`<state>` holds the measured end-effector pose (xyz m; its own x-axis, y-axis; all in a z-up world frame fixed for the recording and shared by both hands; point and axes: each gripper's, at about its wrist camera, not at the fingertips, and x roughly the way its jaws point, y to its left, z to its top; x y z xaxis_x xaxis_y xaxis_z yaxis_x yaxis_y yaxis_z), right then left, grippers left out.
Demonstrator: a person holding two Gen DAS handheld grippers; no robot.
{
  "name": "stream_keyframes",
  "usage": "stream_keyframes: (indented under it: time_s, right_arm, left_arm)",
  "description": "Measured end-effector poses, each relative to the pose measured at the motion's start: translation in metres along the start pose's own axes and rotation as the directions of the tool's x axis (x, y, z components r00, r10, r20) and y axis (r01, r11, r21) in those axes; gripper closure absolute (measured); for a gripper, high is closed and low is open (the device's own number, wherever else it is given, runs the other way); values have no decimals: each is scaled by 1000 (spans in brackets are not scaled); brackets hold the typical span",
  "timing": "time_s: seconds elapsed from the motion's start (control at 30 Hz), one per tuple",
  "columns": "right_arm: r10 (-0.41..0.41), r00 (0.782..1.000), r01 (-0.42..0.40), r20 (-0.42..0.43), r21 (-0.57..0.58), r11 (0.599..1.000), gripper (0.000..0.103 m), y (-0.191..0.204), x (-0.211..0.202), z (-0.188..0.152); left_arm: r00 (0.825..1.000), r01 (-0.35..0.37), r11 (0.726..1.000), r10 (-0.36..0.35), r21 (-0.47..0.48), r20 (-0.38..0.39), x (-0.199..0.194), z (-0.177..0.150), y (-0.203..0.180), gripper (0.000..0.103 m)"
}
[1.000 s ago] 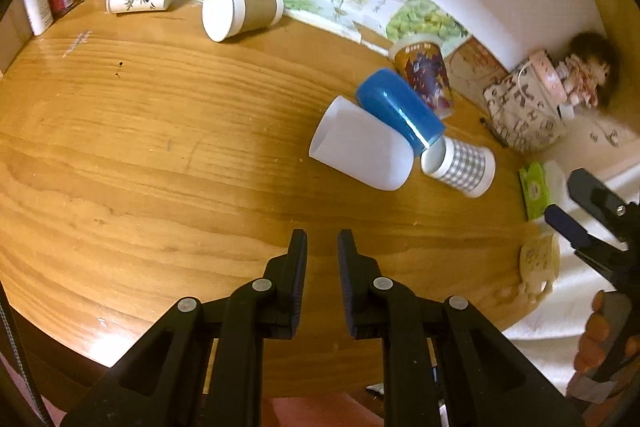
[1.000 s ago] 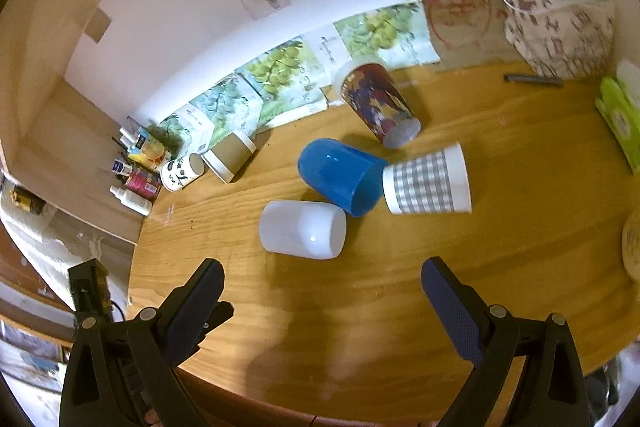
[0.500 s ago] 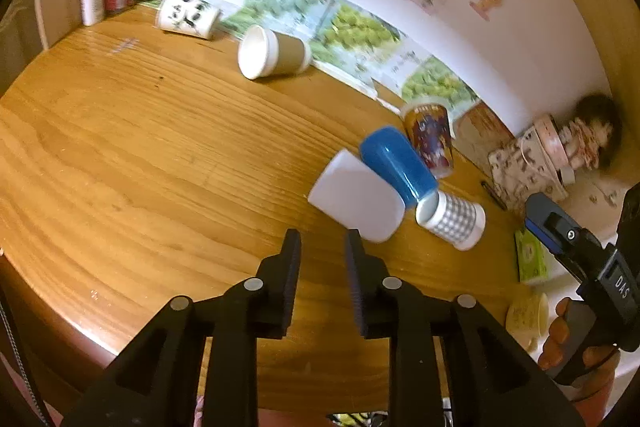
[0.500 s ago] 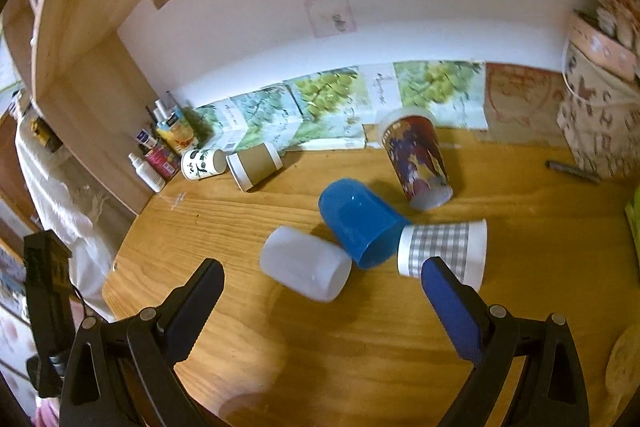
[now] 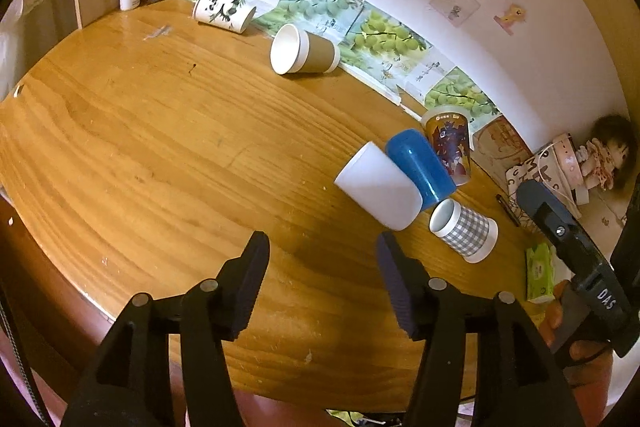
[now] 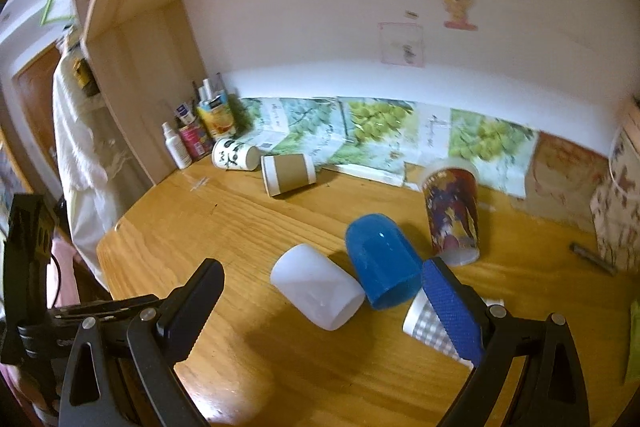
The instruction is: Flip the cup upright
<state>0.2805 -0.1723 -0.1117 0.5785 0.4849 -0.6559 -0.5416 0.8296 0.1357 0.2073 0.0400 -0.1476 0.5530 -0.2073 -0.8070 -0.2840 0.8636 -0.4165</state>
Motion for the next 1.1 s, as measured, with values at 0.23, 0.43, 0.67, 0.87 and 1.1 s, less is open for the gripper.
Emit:
stream_keyframes:
  time_s: [0.23,0.43,0.67,0.87,1.1]
  right_arm:
    - [-8,1000,3,-30,-175,985,4,17,18,0]
    - [-2,998,-16,-65,-272,962,4,25,34,-5]
    - [3,992,-47,-124,-347,937,4,31,55,-13]
    - [-2,984,-69,-178,-392,917,4,36,75,-18]
    - [-23,970,-81,-242,-412,907,4,36,99,-23]
  left_arm:
    - [999,7,998,-10,-62,-40,1,-3,7,26]
    - [997,5,992,-15,-124,-76,3,-6,14,22]
    - [994,-4,986,-14,-169,-107,7,-9,20,22]
    - [992,-11,984,-12,-179,-128,13,-6,25,22]
    - [989,-31,983,4,-182,-145,18,-2,29,22]
